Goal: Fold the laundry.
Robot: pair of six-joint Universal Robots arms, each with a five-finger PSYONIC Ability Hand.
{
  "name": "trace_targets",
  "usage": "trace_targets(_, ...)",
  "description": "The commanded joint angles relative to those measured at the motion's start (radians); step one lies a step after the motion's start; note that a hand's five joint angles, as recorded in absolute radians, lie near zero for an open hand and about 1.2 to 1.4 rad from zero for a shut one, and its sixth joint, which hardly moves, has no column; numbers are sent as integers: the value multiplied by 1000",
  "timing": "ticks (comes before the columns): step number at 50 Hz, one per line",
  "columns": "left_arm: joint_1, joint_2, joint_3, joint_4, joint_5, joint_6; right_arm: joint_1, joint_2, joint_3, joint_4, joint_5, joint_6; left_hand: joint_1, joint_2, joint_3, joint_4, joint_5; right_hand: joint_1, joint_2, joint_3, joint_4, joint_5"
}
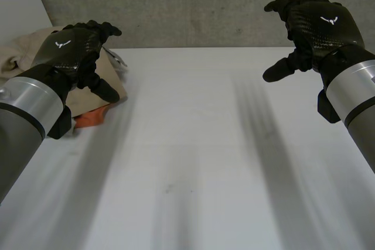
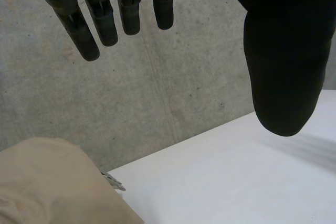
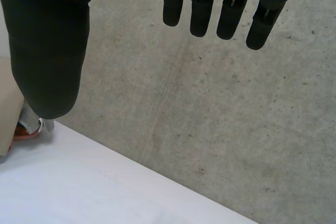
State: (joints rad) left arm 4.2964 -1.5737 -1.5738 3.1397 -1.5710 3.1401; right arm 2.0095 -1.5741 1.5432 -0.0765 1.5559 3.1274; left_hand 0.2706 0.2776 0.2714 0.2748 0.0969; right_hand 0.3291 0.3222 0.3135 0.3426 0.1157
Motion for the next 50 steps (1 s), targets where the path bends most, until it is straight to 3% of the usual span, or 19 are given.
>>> trace_targets(1,45,1,-31,11,6,0,9,-6,2,-107,20,-50,-96,-103,-97,-100,-97,-155,-148,-139,-168,-116)
trace_targets(17,91,-3,-22,85,111,54,18,3,-2,-129,35,-105,-96,-103,-97,-100,-97,-155,-148,-139,-168,-116)
trace_targets(21,212,-138,41,208,129,110,20,11,0,-127,32,-112,-96,-103,-97,-100,-97,-155,-148,-139,-168,-116)
trace_targets(25,279,-306,170,266,121,170,21,20,3,-127,26,-121,-96,-103,-97,-100,-97,-155,-148,-139,-168,-116)
trace_targets(32,358,-603,451,258,75,275,28,60,-3,-123,-6,-128,-96,-103,-97,-100,-97,-155,-148,-139,-168,-116)
trace_targets(41,408,-928,771,207,63,339,15,180,-26,-74,-148,-130,-96,-103,-97,-100,-97,-155,-148,-139,-168,-116)
trace_targets(42,408,-948,791,201,63,347,11,189,-29,-68,-154,-131,-29,-36,-30,-33,-30,-155,-148,-139,-168,-116)
trace_targets(43,408,-974,822,188,60,362,8,197,-34,-60,-158,-133,365,358,364,360,364,-155,-148,-139,-168,-116)
trace_targets(46,408,-973,834,178,57,374,-9,221,-51,-26,-157,-138,1068,1061,1067,1064,1067,-155,-148,-139,-168,-116)
trace_targets(50,395,-861,785,192,28,350,-34,230,-71,1,-154,-145,1126,1119,1125,1121,1125,-155,-148,-139,-168,-116)
